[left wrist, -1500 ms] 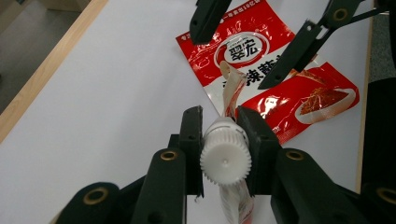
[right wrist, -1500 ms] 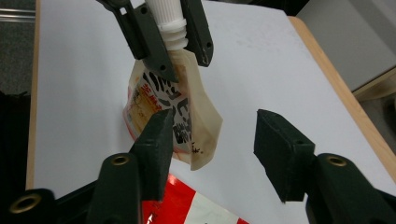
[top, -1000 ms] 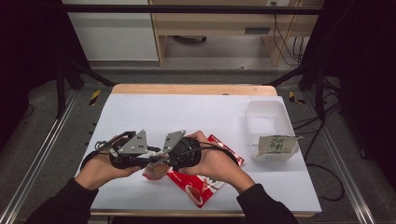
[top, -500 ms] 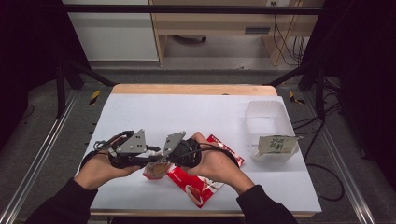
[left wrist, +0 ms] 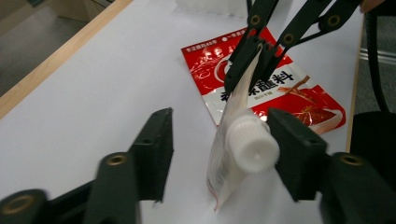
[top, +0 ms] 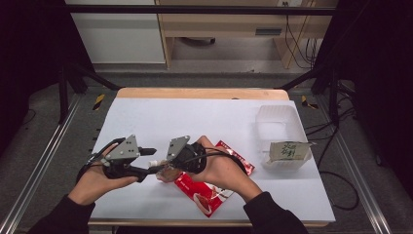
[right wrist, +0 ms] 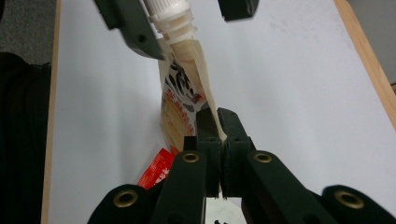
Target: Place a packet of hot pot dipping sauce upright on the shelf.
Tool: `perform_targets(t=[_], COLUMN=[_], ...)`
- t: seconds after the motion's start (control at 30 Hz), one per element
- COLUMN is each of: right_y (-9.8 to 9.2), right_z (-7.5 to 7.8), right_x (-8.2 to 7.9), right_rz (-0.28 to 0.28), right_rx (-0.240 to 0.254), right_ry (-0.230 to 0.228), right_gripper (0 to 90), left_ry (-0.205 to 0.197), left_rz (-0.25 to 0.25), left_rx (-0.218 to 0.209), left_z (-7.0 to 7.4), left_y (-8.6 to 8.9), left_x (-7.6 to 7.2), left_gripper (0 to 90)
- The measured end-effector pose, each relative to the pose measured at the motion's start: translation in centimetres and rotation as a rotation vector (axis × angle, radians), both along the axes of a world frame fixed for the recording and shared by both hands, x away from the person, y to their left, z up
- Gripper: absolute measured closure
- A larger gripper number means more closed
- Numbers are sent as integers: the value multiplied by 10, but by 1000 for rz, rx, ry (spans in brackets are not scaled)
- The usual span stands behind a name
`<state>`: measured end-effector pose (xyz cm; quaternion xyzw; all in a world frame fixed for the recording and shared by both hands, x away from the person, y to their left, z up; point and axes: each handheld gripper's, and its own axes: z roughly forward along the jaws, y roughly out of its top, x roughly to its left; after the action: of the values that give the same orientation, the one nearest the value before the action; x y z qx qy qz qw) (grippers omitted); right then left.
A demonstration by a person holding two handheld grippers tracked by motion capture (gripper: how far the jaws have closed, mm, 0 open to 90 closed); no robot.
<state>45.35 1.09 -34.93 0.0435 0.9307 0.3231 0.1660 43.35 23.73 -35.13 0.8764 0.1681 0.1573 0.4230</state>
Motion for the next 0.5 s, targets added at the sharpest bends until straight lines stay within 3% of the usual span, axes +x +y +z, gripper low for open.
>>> perform_targets(t=[0.13,0.27,0.5], right_y=[3,2,-4], right_z=[1,5,21], right_x=[0,0,5], right_rz=[-5,-9,-26], right_rx=[-6,2,22], right_ry=[-19,-46,-96], right_gripper=[891,891,890], left_ry=[4,-6,32], left_rz=[38,67,154], left_rx=[-55,-55,-50], left_z=[-8,-21,-63], left_y=[16,27,38], left_x=[-11,-22,-23], left_gripper=[288,229,197])
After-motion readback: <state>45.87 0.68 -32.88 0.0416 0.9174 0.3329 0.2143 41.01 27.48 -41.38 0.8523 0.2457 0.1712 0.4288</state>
